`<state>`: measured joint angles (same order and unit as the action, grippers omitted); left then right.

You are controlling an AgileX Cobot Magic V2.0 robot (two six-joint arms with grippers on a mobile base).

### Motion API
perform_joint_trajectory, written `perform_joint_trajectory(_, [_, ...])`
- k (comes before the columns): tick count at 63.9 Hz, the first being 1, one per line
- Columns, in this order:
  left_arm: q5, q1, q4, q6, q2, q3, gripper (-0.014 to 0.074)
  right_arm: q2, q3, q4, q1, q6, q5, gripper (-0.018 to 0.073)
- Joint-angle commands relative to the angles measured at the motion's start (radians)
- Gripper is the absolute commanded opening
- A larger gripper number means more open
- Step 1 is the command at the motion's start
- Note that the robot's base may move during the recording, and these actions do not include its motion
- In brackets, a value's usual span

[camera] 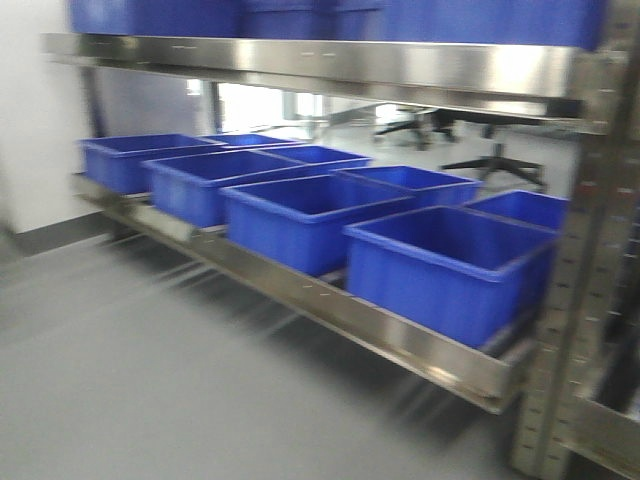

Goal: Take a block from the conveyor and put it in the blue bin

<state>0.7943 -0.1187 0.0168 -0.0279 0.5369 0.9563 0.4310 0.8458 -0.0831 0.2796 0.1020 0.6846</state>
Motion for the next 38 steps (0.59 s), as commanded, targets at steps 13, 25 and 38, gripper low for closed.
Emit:
perform_joint_trajectory(13, [-0.024,-0.007,-0.004,0.007,-0.002,0.006,-0.0111,-0.004,0.001,-0.011,-0.005,-0.004,-0.021,-0.0163])
perform_joint_trajectory(25, [-0.024,-0.007,-0.004,0.007,-0.002,0.006,-0.0111,-0.004,0.001,-0.011,-0.005,-0.004,-0.021,-0.0163])
perform_joint_trajectory(38, [-0.024,-0.007,-0.004,0.007,-0.002,0.006,-0.0111,-0.004,0.001,-0.011,-0.005,-0.004,-0.021,-0.0163])
